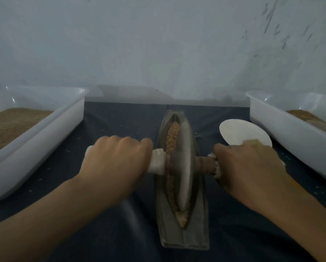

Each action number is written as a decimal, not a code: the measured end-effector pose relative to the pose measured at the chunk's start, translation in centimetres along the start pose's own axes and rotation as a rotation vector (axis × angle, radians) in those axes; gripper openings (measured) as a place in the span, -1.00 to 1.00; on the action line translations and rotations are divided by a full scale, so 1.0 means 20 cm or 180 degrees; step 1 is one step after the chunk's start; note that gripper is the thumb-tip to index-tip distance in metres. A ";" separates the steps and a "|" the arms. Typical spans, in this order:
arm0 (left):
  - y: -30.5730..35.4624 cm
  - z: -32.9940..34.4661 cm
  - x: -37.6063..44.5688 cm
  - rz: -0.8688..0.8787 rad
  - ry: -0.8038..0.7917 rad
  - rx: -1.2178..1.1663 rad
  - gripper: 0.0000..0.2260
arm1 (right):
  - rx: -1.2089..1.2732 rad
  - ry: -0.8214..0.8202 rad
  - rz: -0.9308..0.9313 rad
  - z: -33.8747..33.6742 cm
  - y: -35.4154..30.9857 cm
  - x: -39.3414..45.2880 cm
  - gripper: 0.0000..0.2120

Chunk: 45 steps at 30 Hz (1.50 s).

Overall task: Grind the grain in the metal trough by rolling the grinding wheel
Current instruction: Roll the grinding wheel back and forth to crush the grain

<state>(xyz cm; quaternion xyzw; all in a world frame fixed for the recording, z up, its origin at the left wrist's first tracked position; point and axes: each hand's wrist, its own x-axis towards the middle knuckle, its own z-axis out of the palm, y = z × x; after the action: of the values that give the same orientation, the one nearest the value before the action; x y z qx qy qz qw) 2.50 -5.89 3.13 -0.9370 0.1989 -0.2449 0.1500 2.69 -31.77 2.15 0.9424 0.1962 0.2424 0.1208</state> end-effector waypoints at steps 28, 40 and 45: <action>-0.01 0.22 0.18 -0.0521 0.0323 0.0085 -0.69 | -0.0298 0.0019 0.0159 0.12 0.02 0.30 -0.75; -0.02 0.10 0.03 0.0160 0.0410 -0.0121 -0.60 | -0.0032 -0.0098 -0.0003 0.02 0.00 0.05 -0.65; -0.01 0.11 0.10 -0.0034 0.0226 0.0071 -0.62 | -0.0084 -0.0189 0.0239 0.05 0.00 0.13 -0.74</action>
<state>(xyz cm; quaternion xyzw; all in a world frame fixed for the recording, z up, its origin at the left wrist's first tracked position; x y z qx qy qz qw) 5.24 -6.26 2.15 -0.9270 0.1964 -0.2811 0.1520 5.23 -30.80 2.34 0.9542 0.1538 0.2212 0.1299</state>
